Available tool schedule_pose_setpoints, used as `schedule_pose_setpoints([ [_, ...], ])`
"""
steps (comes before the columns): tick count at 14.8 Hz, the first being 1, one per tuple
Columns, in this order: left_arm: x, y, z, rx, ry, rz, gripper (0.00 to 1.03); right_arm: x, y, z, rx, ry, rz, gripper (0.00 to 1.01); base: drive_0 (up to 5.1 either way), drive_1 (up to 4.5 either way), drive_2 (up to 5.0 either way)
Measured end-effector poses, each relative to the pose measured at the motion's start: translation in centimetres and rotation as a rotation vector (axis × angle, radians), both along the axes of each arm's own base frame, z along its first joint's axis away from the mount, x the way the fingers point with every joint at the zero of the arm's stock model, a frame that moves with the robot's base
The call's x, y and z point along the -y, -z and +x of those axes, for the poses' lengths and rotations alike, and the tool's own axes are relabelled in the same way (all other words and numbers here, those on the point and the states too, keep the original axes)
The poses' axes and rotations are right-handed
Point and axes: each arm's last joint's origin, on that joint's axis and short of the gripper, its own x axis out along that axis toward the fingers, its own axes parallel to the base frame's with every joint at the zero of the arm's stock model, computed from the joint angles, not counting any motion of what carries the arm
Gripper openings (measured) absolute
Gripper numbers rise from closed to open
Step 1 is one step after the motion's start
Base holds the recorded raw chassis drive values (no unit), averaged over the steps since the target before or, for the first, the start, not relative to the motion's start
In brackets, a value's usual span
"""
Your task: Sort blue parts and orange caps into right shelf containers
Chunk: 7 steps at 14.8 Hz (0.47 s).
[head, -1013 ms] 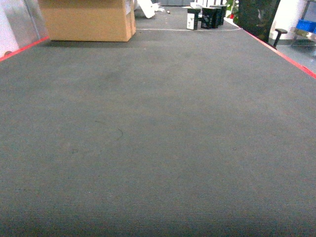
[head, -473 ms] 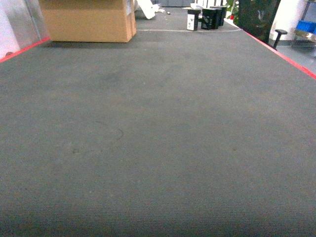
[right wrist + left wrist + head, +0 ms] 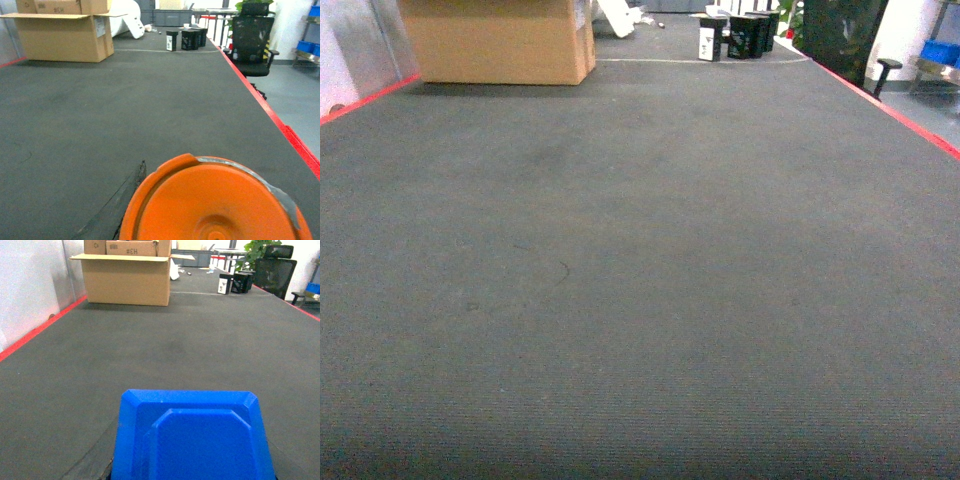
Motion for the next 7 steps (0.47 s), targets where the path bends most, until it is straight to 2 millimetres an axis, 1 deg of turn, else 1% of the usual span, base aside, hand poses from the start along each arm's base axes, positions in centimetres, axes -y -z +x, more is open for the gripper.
schedule_pose_setpoints([
  [1, -0.5, 0.8, -0.3, -0.003, -0.002, 0.000, 0.42, 1.0, 0.7, -0.1, -0.007, 0.030, -0.004, 0.44, 0.0, 0.00, 0.0],
  [3, -1.0, 1.7, -0.8, 0.004, -0.001, -0.002, 0.42, 1.0, 1.1, -0.6, -0.017, 0.006, -0.006, 0.44, 0.0, 0.00, 0.0],
  [4, -1.2, 2.1, -0.9, 0.002, -0.005, -0.002, 0.42, 1.0, 1.9, -1.2, -0.029, 0.005, -0.006, 0.44, 0.0, 0.00, 0.0],
  [5, -1.6, 2.4, -1.0, -0.004, 0.016, -0.002, 0.42, 1.0, 1.8, -1.3, 0.005, 0.007, -0.006, 0.44, 0.0, 0.00, 0.0],
  [6, -2.3, 2.8, -1.2, -0.002, -0.011, -0.002, 0.42, 1.0, 1.8, -1.3, 0.004, 0.007, -0.006, 0.44, 0.0, 0.00, 0.0],
  [7, -2.4, 3.0, -1.4, 0.003, -0.018, -0.005, 0.42, 1.0, 2.0, -1.3, -0.003, 0.007, -0.006, 0.44, 0.0, 0.00, 0.0],
])
